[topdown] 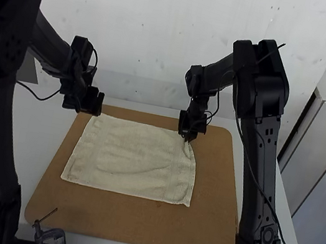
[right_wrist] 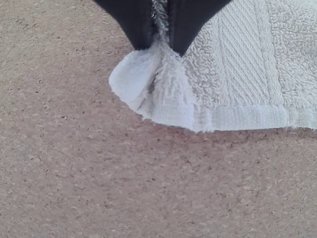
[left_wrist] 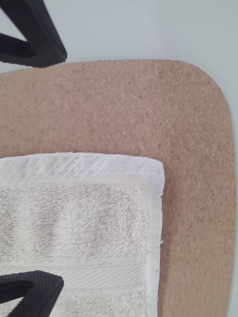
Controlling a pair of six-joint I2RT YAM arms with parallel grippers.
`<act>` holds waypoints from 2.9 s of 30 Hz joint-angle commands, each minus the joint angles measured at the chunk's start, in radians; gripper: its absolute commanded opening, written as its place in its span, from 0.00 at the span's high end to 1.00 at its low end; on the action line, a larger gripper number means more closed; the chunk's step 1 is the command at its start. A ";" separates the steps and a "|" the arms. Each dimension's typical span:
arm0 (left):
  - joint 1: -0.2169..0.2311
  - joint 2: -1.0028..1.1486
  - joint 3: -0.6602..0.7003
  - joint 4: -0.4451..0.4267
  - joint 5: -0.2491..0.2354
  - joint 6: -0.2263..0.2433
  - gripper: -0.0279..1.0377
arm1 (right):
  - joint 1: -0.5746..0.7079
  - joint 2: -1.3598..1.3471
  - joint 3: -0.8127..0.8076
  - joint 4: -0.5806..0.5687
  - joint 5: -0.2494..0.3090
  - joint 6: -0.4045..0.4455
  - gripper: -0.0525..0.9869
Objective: Fold the towel.
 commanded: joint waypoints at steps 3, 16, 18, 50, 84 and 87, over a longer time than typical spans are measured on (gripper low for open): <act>-0.004 0.138 0.137 -0.020 -0.063 -0.010 0.12 | -0.048 0.074 -0.043 -0.006 0.049 -0.015 0.94; -0.026 0.325 0.301 -0.169 0.058 -0.030 0.44 | -0.044 0.045 -0.104 0.043 0.046 -0.036 0.94; -0.027 0.342 0.315 -0.198 0.101 -0.032 0.75 | -0.047 0.042 -0.110 0.046 0.046 -0.036 0.94; -0.092 0.018 0.364 -0.279 0.104 -0.141 0.95 | -0.136 -0.282 -0.176 0.338 0.052 -0.010 0.94; -0.253 -0.513 -0.293 -0.264 0.032 -0.184 0.95 | -0.004 -0.831 -0.890 0.398 0.027 -0.131 0.94; -0.273 -0.566 -0.320 -0.285 0.024 -0.191 0.95 | 0.001 -0.872 -0.916 0.396 0.027 -0.136 0.94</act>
